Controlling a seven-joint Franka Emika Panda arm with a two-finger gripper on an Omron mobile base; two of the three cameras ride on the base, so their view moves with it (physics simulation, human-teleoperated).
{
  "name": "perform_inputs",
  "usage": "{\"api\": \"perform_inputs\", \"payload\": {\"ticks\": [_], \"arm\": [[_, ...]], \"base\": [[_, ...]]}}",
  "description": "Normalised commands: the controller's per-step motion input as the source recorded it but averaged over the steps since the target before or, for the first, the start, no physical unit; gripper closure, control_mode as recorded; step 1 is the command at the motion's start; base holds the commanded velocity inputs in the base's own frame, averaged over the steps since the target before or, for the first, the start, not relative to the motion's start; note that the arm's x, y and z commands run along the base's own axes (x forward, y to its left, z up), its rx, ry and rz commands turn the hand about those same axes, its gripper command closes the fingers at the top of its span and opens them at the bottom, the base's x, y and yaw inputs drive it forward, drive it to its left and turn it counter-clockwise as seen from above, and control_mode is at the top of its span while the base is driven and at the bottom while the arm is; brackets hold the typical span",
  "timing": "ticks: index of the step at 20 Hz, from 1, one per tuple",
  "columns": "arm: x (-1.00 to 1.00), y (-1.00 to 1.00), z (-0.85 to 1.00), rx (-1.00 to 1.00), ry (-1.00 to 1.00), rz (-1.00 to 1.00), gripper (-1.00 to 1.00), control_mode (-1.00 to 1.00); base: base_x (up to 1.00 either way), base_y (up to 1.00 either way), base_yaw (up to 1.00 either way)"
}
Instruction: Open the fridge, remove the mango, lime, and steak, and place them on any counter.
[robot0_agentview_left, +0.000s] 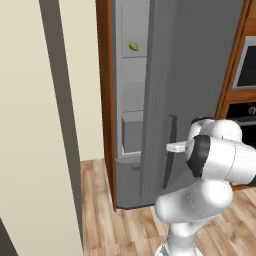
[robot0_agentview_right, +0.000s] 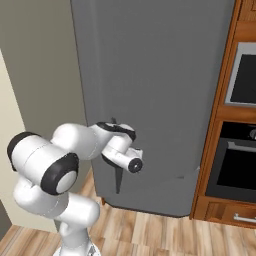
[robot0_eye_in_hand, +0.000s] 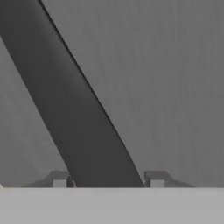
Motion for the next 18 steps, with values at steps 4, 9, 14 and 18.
{"api": "perform_inputs", "payload": {"ticks": [4,9,14,18], "arm": [[-0.48,-0.85,0.78,0.00,-0.09,0.10,1.00,-1.00],[-0.44,-0.52,0.97,-0.03,-0.07,0.13,-1.00,-1.00],[-0.19,-0.45,1.00,-0.07,0.00,0.14,-1.00,-1.00],[-0.44,-0.90,1.00,-0.08,-0.07,0.15,-1.00,-1.00]], "base": [[0.00,0.00,0.00],[0.00,0.00,0.00],[0.00,0.00,0.00],[0.00,0.00,0.00]]}}
